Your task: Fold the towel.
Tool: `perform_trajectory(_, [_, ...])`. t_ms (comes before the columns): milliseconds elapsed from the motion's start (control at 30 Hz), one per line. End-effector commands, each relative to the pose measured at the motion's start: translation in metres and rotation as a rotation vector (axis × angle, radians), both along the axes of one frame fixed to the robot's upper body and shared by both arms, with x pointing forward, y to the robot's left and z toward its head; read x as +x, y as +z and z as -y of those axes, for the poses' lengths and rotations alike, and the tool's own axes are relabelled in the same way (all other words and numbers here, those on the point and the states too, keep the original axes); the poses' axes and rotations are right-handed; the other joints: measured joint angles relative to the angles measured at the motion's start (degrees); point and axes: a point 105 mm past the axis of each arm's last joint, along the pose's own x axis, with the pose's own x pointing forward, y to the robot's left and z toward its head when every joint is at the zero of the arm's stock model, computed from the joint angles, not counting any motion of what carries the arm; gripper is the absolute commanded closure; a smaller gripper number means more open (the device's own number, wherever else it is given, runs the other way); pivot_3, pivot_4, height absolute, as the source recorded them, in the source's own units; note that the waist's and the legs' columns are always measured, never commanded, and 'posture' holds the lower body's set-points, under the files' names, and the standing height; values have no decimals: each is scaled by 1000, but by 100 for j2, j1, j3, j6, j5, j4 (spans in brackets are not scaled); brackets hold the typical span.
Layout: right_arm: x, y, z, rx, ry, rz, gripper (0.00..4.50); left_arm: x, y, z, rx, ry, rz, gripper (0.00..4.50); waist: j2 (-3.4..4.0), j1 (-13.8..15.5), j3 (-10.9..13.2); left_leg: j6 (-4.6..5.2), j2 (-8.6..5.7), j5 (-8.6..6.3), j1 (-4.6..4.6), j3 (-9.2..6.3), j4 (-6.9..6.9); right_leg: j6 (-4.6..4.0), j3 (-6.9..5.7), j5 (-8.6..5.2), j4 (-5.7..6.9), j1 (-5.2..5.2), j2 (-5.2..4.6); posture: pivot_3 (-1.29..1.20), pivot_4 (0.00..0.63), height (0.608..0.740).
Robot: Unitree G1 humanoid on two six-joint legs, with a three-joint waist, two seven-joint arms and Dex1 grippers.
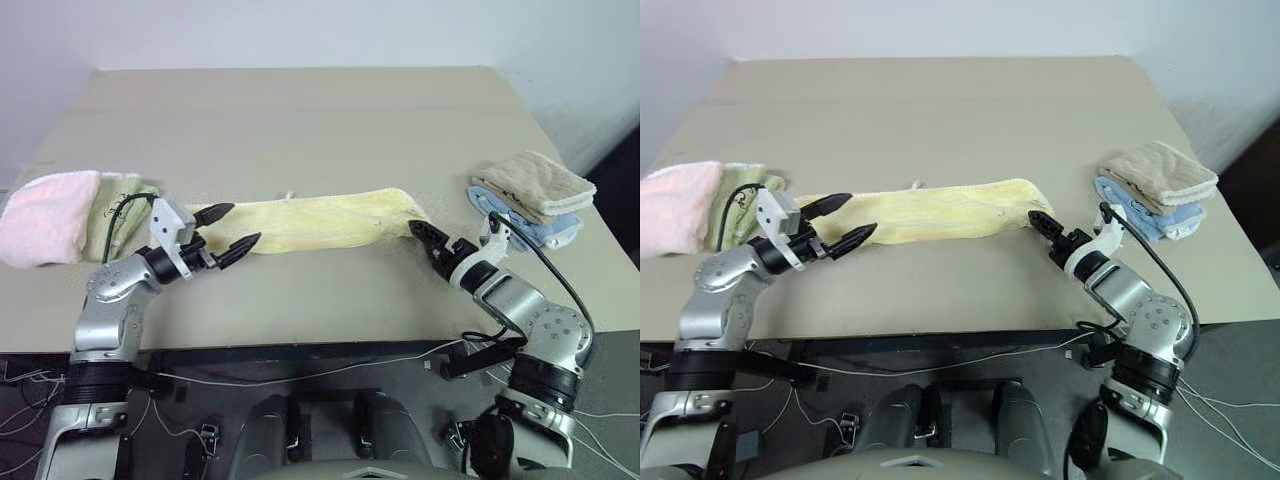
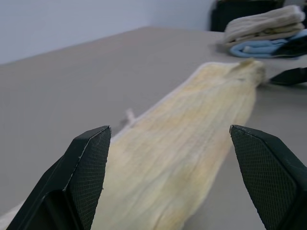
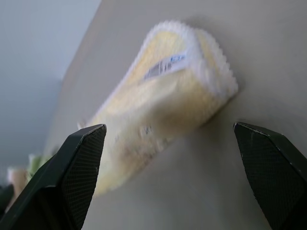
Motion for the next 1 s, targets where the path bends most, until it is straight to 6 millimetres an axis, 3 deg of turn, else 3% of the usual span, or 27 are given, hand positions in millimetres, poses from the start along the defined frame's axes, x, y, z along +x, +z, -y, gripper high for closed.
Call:
perform_trajectory(33, [11,-2,-6,71,-20,-38,31,-5,8,11,-5,-32,35,365,0,2,0,1,0,0,0,0,0,0,0,0,0,0,1,0,150,740])
perform_trajectory(333, [33,-12,-12,132,-73,-121,31,-12,2,20,-16,-42,29,365,-6,-95,-12,9,9,-5,6,0,0,0,1,0,0,6,13,0,150,740])
perform_trajectory(767, [39,-2,-2,180,-126,-73,4264,-12,-3,21,-22,-28,25,365,-10,-116,-22,17,10,-10,6,-2,-1,0,1,0,-3,8,13,0,150,740])
perform_trajectory(800, [39,-1,0,181,-136,-64,4483,-12,-3,21,-22,-28,25,365,-11,-115,-24,24,10,-14,6,-2,-1,0,1,0,-4,8,13,0,150,740])
perform_trajectory(1000, [38,7,27,141,-220,-34,4483,-11,-6,23,-22,-33,20,365,-8,-81,-24,24,8,-14,5,-2,-1,0,1,0,-4,7,9,0,150,740])
